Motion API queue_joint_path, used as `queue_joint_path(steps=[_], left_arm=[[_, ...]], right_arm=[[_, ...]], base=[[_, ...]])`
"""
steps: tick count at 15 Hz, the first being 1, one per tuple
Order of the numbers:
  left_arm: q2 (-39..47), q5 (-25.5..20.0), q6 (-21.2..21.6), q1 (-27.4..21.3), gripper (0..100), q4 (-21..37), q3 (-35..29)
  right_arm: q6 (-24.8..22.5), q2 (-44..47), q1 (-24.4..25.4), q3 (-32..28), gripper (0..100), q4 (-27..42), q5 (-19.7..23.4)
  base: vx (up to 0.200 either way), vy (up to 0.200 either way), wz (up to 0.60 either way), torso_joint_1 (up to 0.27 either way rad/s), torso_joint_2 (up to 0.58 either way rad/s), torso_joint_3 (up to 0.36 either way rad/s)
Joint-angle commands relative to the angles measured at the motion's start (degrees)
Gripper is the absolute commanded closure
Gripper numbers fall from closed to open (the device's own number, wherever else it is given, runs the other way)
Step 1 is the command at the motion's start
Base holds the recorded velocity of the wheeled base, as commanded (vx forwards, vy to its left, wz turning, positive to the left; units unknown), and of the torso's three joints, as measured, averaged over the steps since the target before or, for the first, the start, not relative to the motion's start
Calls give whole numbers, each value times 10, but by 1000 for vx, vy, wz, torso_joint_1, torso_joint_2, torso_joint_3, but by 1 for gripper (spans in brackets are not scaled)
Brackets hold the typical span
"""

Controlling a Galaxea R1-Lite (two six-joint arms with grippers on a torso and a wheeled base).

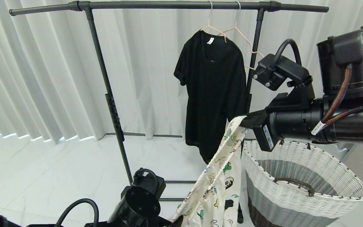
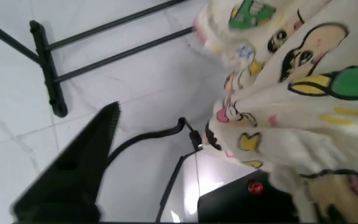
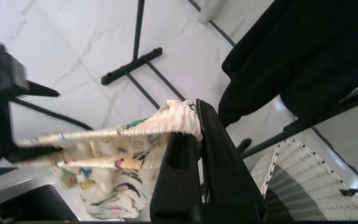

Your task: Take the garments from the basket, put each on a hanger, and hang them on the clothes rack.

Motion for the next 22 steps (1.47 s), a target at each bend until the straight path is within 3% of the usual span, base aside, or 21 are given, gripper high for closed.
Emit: queue_joint_path(steps=[1, 4, 6, 8, 10, 13, 15, 16, 18, 22], left_arm=[[-42, 1, 11, 0, 100, 0, 30], [-72, 46, 71, 2, 100, 0, 46], [-85, 74, 82, 3, 100, 0, 31], [-124, 70, 91, 9, 100, 33, -26], [-169, 40, 98, 31, 100, 248, -181], [-193, -119, 98, 69, 100, 517, -449], [-181, -164, 99, 74, 100, 618, -580], [-171, -165, 107, 74, 100, 626, -620], [-174, -165, 141, 74, 100, 627, -632], [-193, -165, 177, 59, 100, 627, -627]], right_arm=[[0, -5, -2, 14, 100, -1, -2], [0, -27, -9, 53, 100, 0, -3], [0, -43, -14, 79, 100, 0, -3], [0, -72, -26, 109, 100, 2, -3], [0, -102, -31, 114, 100, 39, -3], [0, -121, -45, 72, 100, 85, -2], [0, -120, -47, 7, 100, 133, 0], [0, -117, -47, -40, 100, 177, 1], [0, -116, -47, -98, 100, 222, 2], [-1, -123, -46, -143, 100, 259, 2]], base=[[0, 0, 0, 0, 0, 0], [0, 0, 0, 0, 0, 0], [0, 0, 0, 0, 0, 0], [0, 0, 0, 0, 0, 0], [0, 0, 0, 0, 0, 0], [0, 0, 0, 0, 0, 0], [0, 0, 0, 0, 0, 0], [0, 0, 0, 0, 0, 0], [0, 0, 0, 0, 0, 0], [0, 0, 0, 0, 0, 0]])
